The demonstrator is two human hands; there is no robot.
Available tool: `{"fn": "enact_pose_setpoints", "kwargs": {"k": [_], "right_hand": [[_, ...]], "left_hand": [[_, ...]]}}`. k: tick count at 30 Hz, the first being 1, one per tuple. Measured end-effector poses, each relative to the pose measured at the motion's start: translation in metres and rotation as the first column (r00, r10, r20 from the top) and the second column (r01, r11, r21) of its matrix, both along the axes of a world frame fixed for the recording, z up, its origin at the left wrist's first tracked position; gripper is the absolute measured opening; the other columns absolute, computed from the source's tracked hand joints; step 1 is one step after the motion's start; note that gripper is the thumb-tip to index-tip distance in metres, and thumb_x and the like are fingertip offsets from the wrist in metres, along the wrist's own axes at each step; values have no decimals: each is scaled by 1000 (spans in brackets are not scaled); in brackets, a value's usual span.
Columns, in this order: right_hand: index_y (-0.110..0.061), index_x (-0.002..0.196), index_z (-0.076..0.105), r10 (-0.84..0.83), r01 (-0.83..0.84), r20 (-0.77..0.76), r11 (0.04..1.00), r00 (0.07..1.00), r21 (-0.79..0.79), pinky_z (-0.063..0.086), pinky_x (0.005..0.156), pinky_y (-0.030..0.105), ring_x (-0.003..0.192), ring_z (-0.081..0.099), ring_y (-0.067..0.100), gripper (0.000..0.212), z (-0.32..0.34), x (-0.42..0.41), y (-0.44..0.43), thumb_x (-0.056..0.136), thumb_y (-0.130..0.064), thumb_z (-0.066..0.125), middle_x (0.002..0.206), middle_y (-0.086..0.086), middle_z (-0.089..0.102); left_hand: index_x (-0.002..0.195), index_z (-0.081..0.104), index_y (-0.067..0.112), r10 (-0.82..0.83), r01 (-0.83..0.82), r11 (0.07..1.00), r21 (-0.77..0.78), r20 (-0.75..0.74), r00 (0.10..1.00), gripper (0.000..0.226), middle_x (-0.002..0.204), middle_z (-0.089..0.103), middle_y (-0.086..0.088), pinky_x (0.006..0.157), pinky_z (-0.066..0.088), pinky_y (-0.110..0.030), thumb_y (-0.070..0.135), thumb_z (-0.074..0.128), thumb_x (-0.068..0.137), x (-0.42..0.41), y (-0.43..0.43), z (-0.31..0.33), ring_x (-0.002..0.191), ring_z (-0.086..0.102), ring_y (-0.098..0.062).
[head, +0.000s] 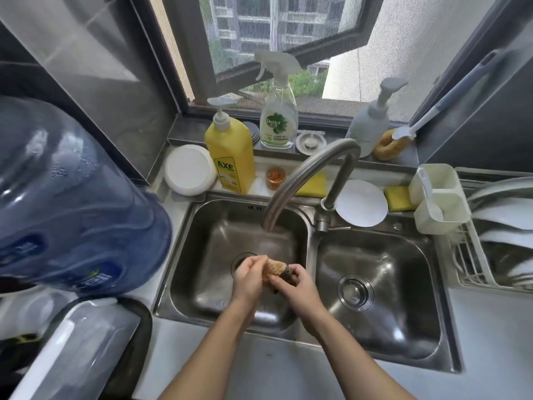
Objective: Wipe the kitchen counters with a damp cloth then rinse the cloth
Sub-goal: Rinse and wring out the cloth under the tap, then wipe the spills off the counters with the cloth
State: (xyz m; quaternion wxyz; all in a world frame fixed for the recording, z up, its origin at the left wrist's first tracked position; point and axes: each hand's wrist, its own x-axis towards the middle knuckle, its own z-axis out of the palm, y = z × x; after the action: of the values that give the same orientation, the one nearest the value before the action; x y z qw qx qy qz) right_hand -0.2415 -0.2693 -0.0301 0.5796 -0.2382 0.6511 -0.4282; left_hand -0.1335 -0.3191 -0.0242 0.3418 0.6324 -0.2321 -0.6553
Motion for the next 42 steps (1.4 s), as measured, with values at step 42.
{"fn": "enact_pose_setpoints", "kwargs": {"k": [42], "right_hand": [[-11,106,65,-995,981,-12,94,98,167,44,56,29,84,63,20,23,39,43,363,86,-20,71,101,10,72]], "left_hand": [[66,67,16,-980,996,73,-51,181,81,19,68,65,-3,63,43,-28,9,62,83,-44,227,35,65,58,-15]]}}
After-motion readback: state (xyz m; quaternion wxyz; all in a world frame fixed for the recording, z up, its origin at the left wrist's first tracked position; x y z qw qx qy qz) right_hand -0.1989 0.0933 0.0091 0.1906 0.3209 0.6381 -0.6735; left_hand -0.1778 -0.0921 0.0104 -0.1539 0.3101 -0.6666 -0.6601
